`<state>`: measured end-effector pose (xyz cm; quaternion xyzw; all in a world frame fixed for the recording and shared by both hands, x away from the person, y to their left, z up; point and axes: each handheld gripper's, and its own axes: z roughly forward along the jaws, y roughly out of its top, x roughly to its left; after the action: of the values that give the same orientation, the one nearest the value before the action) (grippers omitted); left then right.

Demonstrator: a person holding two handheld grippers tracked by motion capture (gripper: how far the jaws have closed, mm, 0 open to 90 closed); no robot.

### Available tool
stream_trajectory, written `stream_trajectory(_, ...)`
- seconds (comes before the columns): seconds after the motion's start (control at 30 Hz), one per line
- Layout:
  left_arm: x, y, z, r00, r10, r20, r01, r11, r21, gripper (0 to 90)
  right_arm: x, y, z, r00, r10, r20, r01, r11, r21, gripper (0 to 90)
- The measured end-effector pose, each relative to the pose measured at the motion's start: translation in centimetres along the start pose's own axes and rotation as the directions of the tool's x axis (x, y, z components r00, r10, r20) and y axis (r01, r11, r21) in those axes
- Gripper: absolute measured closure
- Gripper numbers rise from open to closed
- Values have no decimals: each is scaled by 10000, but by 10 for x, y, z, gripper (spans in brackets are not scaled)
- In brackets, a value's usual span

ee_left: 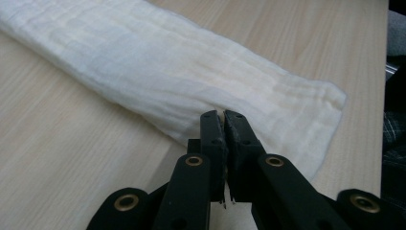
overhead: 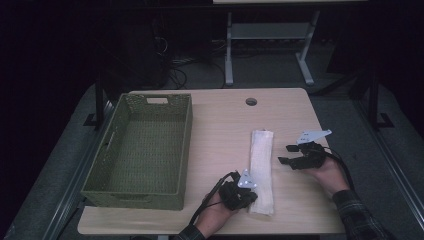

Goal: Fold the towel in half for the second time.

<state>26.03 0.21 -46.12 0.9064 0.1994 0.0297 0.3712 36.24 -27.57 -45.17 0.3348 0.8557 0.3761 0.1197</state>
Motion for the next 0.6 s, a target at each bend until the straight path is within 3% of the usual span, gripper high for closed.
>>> stream_trajectory(0.2,9,7,-9,9998,210,-71,-210,9997,-94,812,-1,0,-1,10000,48,-16,-48,10000,-22,373)
stream_trajectory(0.37,14,19,-11,9974,634,353,-630,9979,-119,655,-1,0,-1,10000,52,4,-52,10000,7,372)
stream_trajectory(0.47,13,25,-8,9918,1099,652,-1099,9939,-38,544,-1,0,-1,10000,25,19,-25,10000,25,372)
stream_trajectory(0.6,15,35,-3,9833,1658,746,-1671,9859,122,408,-2,-1,-1,10000,32,6,-32,10000,30,372)
